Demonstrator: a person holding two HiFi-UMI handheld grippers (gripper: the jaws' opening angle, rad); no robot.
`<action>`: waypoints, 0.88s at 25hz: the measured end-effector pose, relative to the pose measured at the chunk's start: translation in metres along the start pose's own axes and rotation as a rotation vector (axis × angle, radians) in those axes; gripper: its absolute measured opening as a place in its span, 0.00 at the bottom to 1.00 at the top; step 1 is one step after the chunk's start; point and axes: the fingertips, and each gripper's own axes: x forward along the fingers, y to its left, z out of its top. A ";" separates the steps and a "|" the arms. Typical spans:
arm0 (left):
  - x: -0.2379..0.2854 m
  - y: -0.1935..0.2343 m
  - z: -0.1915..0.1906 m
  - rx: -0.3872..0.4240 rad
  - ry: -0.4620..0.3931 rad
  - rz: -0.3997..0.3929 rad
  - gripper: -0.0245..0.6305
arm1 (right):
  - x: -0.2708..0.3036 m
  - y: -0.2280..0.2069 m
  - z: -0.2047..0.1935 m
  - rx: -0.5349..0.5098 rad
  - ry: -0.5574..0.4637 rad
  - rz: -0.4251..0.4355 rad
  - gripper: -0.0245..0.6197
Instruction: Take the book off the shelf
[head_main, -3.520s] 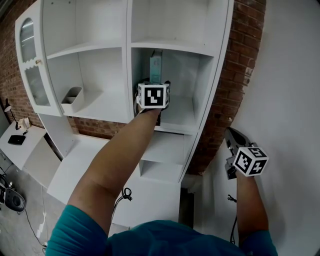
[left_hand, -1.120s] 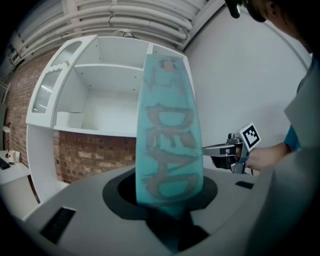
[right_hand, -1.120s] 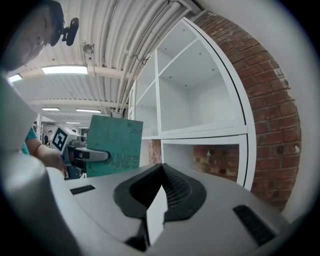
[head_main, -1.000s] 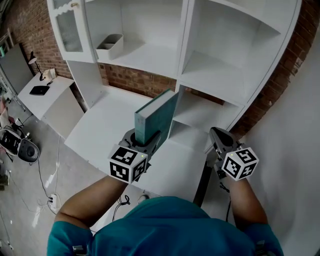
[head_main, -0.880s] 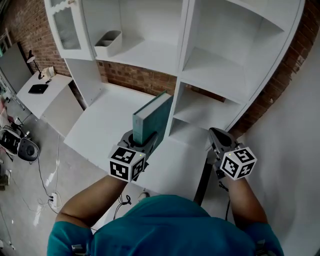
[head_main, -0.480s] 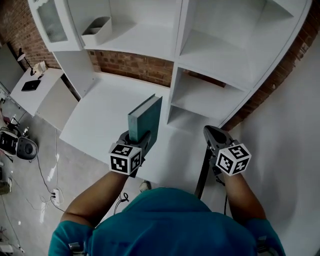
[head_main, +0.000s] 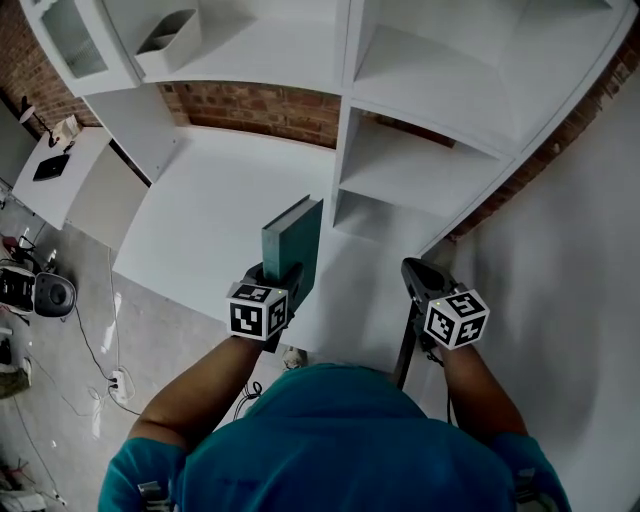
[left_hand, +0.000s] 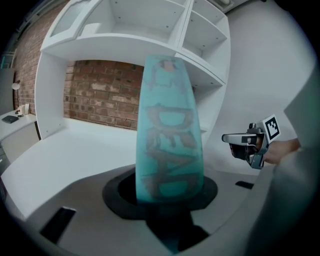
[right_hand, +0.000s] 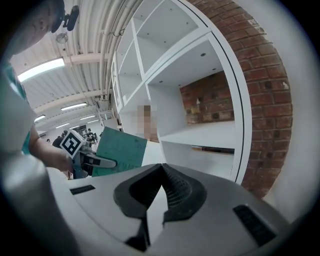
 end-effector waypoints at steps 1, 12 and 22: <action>0.003 0.000 -0.004 -0.006 0.011 -0.003 0.28 | 0.001 -0.002 -0.006 0.007 0.009 -0.004 0.07; 0.021 -0.009 -0.040 -0.058 0.116 -0.032 0.28 | 0.009 -0.014 -0.071 0.063 0.122 -0.021 0.07; 0.024 -0.020 -0.053 -0.080 0.166 -0.058 0.28 | 0.011 -0.013 -0.094 0.097 0.165 -0.005 0.07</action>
